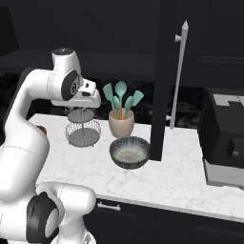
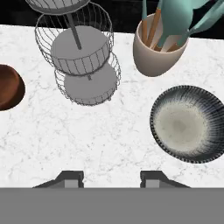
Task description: Pick up the bowls on the counter and stack them on top of one another in the open cabinet. Place the smaller bowl on top of the larger bowl.
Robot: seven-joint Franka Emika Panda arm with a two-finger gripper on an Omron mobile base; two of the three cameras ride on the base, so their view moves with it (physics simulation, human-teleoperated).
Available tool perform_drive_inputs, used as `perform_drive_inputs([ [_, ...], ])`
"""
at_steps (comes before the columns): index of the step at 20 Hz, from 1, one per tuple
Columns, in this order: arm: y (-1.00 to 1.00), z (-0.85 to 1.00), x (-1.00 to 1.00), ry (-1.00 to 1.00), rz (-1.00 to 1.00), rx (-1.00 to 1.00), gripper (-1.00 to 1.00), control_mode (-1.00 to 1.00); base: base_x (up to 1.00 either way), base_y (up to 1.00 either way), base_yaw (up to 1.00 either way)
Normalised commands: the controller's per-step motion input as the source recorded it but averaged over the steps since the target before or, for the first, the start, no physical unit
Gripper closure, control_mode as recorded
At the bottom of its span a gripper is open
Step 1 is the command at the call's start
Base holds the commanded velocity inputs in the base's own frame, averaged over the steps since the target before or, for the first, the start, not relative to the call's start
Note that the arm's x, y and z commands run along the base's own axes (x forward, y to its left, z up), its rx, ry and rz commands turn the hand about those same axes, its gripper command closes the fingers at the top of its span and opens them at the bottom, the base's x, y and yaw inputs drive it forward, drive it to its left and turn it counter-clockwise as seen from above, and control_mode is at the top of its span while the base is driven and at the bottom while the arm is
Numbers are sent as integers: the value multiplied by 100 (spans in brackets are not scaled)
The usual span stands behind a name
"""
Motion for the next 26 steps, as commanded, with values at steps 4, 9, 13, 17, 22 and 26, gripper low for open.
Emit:
perform_drive_inputs([
  [4,28,-19,-12,12,-5,0,-100,-100,0,0,0],
  [9,81,-45,-50,14,-10,3,-100,-100,0,0,0],
  [13,100,-74,0,16,-18,22,-100,-100,0,0,0],
  [17,91,-87,6,6,-19,27,-100,-100,0,0,0],
  [22,86,-56,7,6,-12,9,-100,-100,0,0,0],
  [26,73,-37,23,5,-13,1,-100,-100,0,0,0],
])
